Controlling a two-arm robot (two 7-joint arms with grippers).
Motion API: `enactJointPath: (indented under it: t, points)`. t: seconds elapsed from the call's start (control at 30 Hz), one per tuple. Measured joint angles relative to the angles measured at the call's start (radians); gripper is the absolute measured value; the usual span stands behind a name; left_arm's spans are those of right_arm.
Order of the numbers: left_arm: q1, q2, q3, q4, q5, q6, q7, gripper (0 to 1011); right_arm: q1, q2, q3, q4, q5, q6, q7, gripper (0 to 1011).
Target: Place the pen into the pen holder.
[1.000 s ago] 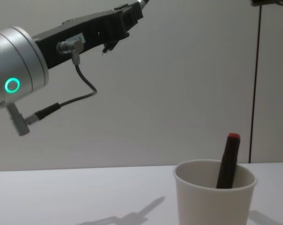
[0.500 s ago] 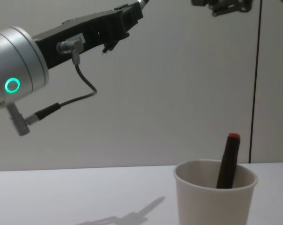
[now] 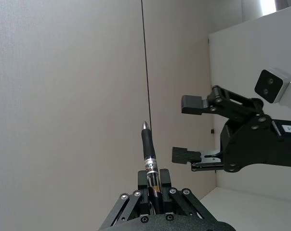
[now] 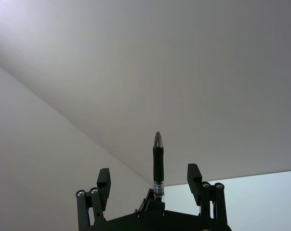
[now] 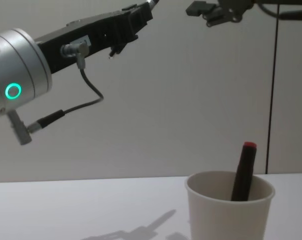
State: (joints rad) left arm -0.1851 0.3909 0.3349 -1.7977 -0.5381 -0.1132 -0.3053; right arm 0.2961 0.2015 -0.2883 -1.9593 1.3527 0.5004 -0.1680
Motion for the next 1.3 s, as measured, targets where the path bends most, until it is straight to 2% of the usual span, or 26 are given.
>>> enactJointPath:
  t: [0.6,1.3]
  points:
    - [0.0,0.0,0.0,0.0,0.0,0.0,0.0,151,0.03,-0.051,-0.067,0.062,-0.059,-0.058,-0.009,1001]
    - [0.0,0.0,0.0,0.0,0.0,0.0,0.0,151,0.043,-0.059,-0.101,0.09,-0.077,-0.099,-0.03,1001]
